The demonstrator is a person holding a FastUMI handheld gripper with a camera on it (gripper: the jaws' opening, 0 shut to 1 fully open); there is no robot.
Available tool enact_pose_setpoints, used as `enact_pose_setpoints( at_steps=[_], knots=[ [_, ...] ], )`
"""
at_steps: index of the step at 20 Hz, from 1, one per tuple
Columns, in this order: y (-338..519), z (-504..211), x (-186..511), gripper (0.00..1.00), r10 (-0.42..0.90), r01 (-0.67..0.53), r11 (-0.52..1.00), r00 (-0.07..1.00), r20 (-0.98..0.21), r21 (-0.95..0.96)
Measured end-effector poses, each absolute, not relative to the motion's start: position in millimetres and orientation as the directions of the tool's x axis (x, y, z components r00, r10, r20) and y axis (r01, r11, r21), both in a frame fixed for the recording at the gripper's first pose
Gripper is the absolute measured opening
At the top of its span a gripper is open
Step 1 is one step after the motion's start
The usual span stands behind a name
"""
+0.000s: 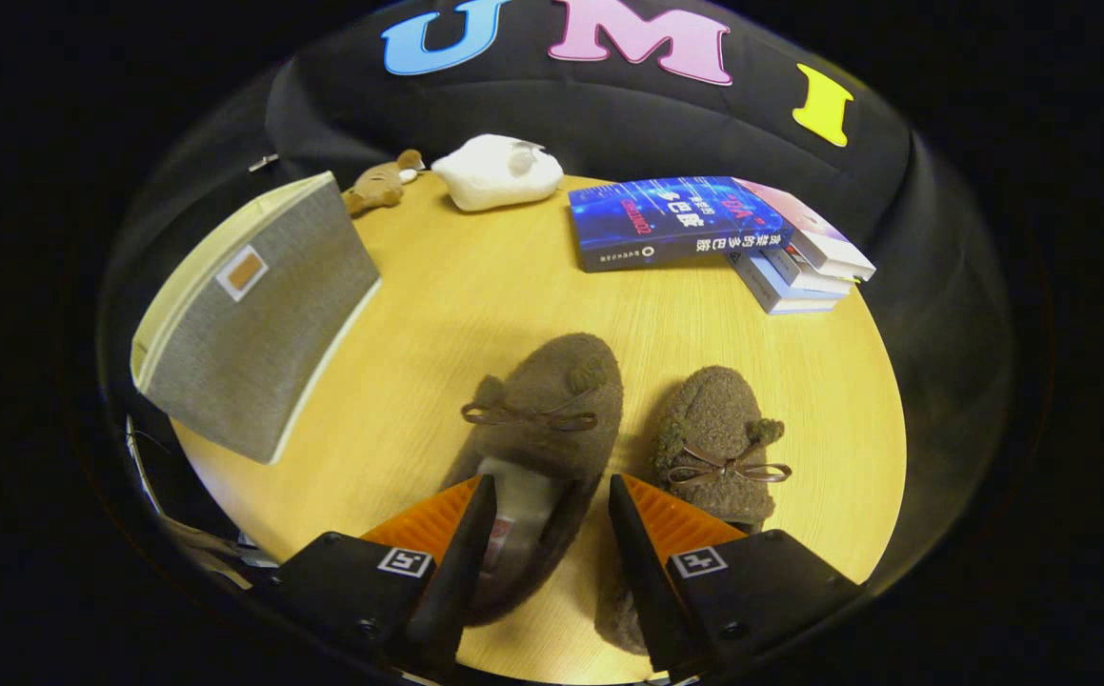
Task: Open the storage box then place both shoes into the box .Put the left shoe in first, then the right shoe, with the right side of both shoes facing outward in a uniform manner.
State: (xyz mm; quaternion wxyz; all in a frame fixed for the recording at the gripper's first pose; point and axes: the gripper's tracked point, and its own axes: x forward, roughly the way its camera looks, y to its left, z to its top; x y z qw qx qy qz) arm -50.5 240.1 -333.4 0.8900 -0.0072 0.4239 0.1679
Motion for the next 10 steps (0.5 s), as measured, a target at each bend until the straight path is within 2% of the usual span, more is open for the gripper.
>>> enact_pose_setpoints(
  at_steps=[3, 9, 10],
  knots=[
    [245.5, -346.4, -27.3, 0.7, 0.254, -0.241, 0.962, 0.601, -0.758, 0.131],
    [231.4, -353.6, -10.6, 0.13, 0.156, -0.124, 0.987, 0.622, -0.767, 0.1],
    [231.5, -352.6, -12.1, 0.07, 0.157, -0.117, 0.987, 0.617, -0.771, 0.108]
  ],
)
